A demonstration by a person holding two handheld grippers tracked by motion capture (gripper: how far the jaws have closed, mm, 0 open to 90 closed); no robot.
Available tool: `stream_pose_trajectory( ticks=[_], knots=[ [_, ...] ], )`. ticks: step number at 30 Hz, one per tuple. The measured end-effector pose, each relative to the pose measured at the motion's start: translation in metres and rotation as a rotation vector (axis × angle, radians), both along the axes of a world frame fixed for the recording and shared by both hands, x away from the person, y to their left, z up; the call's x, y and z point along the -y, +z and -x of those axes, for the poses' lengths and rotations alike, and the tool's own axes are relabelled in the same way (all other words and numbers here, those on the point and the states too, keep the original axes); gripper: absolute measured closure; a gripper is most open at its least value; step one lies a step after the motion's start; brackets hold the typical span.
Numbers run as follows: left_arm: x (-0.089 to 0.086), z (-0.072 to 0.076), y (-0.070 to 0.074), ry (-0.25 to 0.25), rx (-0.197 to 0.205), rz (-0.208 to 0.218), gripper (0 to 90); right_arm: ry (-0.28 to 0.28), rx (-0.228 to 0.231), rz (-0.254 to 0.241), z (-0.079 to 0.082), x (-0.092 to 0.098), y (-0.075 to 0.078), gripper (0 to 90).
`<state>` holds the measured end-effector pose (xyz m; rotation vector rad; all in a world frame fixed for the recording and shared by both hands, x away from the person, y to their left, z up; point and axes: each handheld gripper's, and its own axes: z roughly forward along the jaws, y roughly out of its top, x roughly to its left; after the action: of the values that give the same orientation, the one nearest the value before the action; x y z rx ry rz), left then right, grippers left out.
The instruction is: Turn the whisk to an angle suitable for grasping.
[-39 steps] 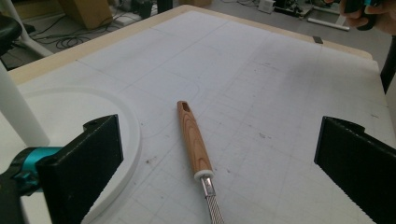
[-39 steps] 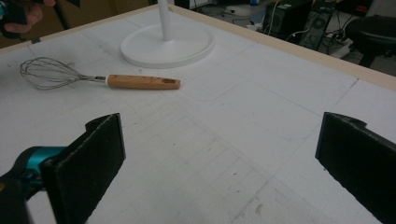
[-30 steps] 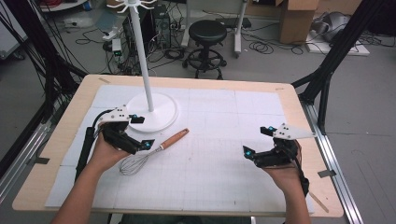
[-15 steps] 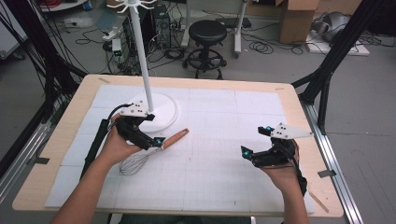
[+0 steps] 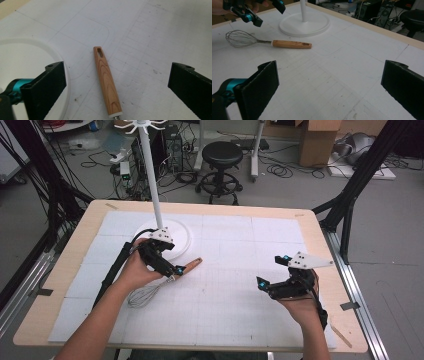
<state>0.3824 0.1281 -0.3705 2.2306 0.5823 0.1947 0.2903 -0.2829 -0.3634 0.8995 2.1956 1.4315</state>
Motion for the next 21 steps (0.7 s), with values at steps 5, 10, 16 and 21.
stream_pose_trajectory(
  ticks=[5,10,16,21],
  knots=[
    [0.006,-0.004,-0.004,0.013,-0.006,-0.077,3.7,0.001,0.004,-0.001,0.0,0.001,0.001,0.2],
    [0.011,-0.007,-0.006,-0.009,-0.018,-0.123,13.5,0.002,-0.002,0.004,0.0,-0.001,-0.001,0.2],
    [0.019,-0.009,-0.014,-0.019,-0.043,-0.17,18.9,0.003,-0.004,0.007,0.0,-0.002,-0.001,0.3],
    [0.02,-0.013,-0.021,-0.024,-0.061,-0.241,25.2,0.011,-0.007,0.01,-0.001,-0.004,-0.002,0.2]
  ],
)
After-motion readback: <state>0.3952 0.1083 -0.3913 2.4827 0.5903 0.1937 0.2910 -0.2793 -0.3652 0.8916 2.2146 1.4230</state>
